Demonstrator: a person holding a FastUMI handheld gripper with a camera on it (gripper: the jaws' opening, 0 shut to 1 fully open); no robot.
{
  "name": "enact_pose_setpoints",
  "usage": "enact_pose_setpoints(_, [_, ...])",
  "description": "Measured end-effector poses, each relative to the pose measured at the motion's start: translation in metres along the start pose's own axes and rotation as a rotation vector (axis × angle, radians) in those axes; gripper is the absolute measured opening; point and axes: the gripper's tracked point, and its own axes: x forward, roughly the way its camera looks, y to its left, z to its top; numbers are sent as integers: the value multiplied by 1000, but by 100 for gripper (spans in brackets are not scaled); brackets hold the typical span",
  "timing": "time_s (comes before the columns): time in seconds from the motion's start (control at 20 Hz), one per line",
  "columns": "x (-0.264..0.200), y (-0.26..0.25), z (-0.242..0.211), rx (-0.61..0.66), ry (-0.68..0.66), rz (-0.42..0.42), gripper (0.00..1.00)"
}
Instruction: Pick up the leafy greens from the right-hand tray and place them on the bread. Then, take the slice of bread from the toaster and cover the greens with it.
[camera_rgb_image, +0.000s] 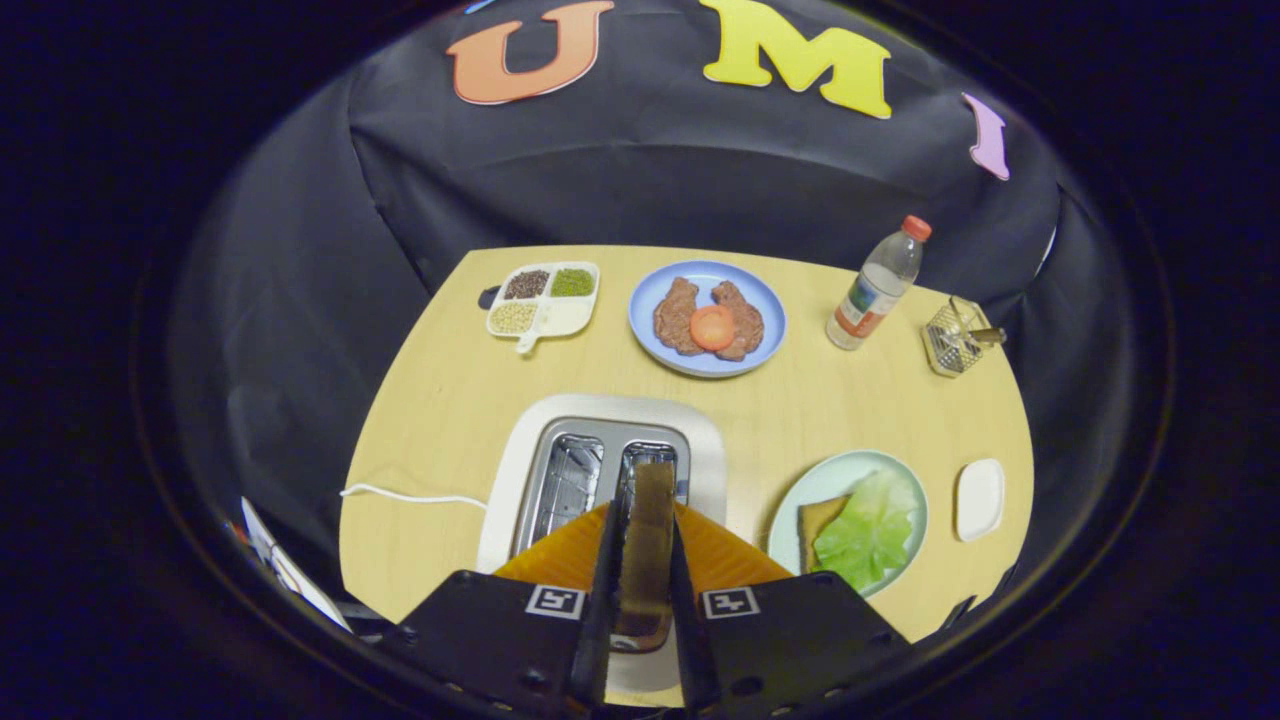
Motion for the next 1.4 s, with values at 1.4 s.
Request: enact_pose_setpoints(1.4, [-28, -153, 2, 225, 21, 183, 16])
